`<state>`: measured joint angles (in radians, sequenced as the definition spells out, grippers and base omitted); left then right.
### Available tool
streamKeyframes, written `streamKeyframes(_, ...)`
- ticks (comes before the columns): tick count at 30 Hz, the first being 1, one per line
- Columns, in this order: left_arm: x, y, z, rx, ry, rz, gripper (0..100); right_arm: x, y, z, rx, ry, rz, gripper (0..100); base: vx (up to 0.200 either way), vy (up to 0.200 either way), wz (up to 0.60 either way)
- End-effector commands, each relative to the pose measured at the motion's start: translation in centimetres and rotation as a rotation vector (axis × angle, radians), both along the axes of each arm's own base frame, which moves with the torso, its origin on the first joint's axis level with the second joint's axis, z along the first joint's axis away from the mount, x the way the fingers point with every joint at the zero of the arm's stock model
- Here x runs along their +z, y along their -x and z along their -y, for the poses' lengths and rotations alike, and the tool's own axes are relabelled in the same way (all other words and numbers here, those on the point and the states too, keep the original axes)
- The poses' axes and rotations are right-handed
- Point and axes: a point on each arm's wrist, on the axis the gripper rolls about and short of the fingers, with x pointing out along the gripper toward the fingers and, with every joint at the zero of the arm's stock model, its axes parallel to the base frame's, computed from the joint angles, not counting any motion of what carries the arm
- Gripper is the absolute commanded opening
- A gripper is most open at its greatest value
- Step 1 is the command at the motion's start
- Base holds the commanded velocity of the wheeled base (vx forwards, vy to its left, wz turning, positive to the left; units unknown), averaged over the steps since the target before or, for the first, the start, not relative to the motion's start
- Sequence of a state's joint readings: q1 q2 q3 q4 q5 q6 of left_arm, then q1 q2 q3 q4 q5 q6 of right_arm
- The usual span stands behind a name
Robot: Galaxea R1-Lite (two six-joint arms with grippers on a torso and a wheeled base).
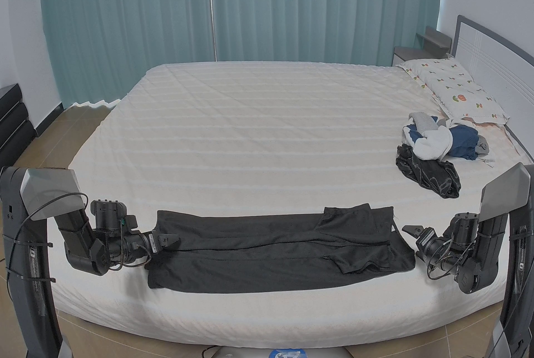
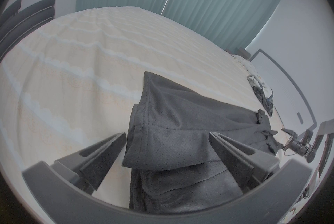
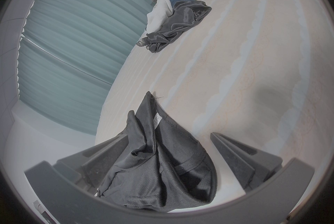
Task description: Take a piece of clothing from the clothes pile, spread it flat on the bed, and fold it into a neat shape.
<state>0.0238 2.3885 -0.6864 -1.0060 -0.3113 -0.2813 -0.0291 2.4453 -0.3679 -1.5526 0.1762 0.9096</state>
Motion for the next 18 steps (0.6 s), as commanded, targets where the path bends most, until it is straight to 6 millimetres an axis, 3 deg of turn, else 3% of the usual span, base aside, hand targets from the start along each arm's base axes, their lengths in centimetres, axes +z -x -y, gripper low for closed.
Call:
streamKeyframes(1, -1.19, -0.20, 0.58, -0.015, -0.022, -0.017, 100, 0.07, -0.06, -0.04, 0.002, 0.000, 0.011, 100, 0.000, 0.000, 0.00)
streamKeyframes(9, -1.21, -0.23, 1.01, -0.030, -0.028, -0.014, 100, 0.07, -0.06, -0.04, 0.002, 0.001, 0.011, 100, 0.000, 0.000, 0.00)
streamKeyframes(10, -1.21, -0.23, 1.01, -0.030, -0.028, -0.014, 0, 0.07, -0.06, -0.04, 0.002, 0.001, 0.011, 100, 0.000, 0.000, 0.00)
streamKeyframes(18, -1.11, -0.18, 0.85, -0.025, -0.028, -0.009, 0, 0.07, -0.06, -0.04, 0.002, 0.000, 0.011, 100, 0.000, 0.000, 0.00)
